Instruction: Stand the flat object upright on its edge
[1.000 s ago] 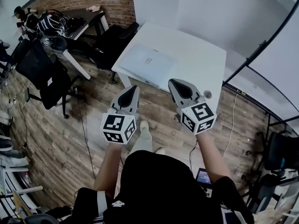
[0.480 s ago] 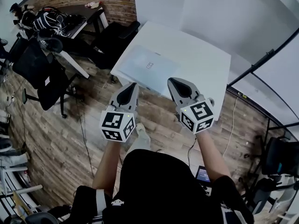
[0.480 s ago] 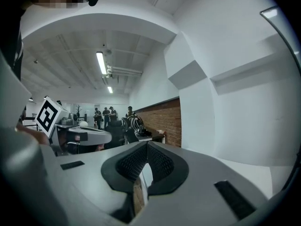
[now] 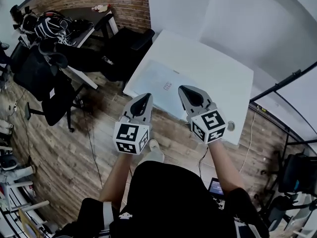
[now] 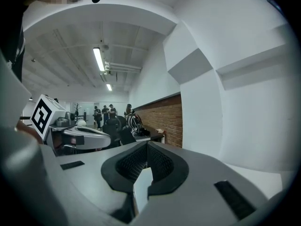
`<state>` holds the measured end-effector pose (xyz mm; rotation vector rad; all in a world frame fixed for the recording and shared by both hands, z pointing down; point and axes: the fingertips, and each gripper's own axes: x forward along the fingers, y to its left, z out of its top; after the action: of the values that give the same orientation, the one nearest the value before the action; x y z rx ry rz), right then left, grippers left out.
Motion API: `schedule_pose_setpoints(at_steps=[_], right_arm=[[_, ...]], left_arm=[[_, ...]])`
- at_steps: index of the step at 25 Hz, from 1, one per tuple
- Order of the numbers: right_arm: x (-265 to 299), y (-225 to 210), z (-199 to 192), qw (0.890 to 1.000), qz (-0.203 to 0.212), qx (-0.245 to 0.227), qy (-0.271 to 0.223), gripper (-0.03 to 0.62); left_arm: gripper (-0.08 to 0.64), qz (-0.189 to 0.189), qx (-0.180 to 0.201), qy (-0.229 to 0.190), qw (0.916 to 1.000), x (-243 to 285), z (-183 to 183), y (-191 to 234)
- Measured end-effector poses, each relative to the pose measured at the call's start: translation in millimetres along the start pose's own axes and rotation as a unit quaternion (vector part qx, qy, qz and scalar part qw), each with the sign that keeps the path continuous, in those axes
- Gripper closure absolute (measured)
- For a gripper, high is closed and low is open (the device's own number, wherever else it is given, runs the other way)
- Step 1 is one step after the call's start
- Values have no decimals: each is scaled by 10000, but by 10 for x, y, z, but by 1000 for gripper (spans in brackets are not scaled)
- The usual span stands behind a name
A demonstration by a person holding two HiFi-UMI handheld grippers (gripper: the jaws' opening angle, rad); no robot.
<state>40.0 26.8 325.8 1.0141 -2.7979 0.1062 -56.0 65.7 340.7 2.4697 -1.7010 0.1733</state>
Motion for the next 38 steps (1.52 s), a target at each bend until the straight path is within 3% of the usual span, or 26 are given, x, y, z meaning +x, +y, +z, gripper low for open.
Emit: schedule_pose_setpoints(at_steps=[9, 17, 23, 38], right_arm=[[701, -209, 169, 9999, -92, 111, 52, 551], [1076, -238, 119, 9993, -233, 180, 234, 551], [1268, -152, -26, 9985, -208, 158, 491, 551], [1589, -29, -281, 9936, 255, -102, 1091, 551]], left_arm=[[549, 27, 6, 99, 9999, 380, 119, 668], [549, -190, -149, 151, 9996, 566, 43, 1045], [548, -509, -506, 36, 9974, 501, -154, 1186], [548, -272, -1282, 298, 9909, 372, -730, 1376]])
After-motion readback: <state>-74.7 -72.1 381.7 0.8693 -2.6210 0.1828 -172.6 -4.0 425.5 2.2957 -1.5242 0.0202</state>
